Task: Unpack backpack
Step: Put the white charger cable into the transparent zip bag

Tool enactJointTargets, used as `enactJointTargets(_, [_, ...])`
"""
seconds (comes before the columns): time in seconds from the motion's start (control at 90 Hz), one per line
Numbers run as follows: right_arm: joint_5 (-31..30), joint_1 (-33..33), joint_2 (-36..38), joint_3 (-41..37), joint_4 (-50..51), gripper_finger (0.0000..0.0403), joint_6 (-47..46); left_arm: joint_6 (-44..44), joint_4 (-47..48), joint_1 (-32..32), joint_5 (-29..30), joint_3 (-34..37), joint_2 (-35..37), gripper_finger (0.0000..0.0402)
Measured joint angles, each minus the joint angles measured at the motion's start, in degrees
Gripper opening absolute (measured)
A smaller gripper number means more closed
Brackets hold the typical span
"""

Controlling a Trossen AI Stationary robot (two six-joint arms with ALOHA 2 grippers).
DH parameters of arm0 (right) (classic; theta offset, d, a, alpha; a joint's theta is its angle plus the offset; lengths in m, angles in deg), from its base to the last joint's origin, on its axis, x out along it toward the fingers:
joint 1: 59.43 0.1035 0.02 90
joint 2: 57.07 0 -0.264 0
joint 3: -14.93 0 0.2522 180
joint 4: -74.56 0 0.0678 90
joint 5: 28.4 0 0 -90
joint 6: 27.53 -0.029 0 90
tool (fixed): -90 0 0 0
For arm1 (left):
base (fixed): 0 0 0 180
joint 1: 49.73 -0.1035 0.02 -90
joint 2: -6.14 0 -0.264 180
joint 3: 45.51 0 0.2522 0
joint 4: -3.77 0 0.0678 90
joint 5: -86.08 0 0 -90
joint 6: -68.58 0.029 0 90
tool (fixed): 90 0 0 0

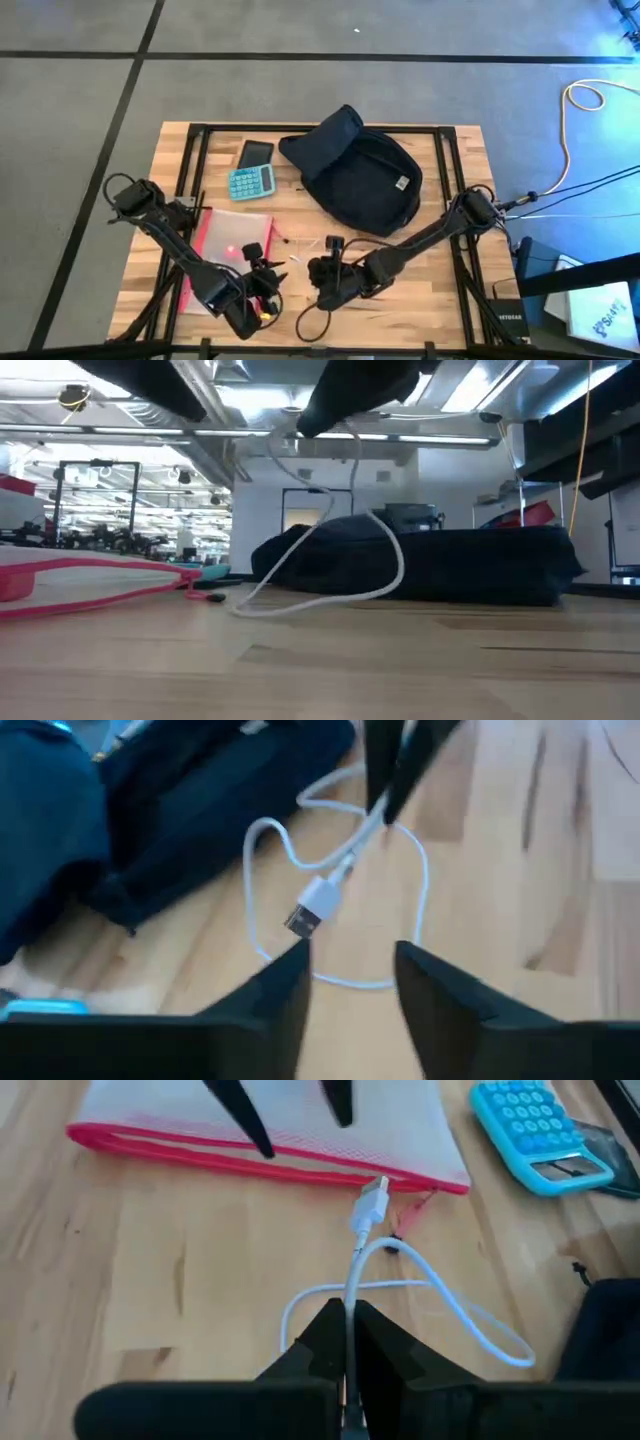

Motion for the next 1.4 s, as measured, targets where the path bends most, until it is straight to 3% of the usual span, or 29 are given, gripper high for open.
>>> enactJointTargets(0.256, [1.08, -0.42, 0.00, 0.00, -5.98, 0.0000, 1.91, 8.72, -3.44, -0.36, 1.61, 0.00, -0.18, 0.0289])
enactJointTargets(0.489, [1.39, -0.37, 0.00, 0.02, -6.69, 0.0000, 3.02, 14.94, -5.04, -0.53, 2.76, 0.00, -1.74, 0.0307])
enactJointTargets(0.711, [1.39, -0.37, 0.00, 0.02, -6.74, 0.0000, 3.02, 15.90, -5.20, -0.53, 4.44, 0.00, -3.04, 0.0272])
enactJointTargets(1.078, [1.39, -0.37, 0.00, 0.02, -6.83, 0.0000, 3.05, 15.90, -5.30, -0.57, 5.06, 0.00, -3.13, 0.0121])
enactJointTargets(1.4, [5.45, -0.31, 0.00, 0.04, -8.91, 0.0000, 3.05, 15.87, -5.33, -0.90, 4.70, 0.00, -3.13, 0.0036])
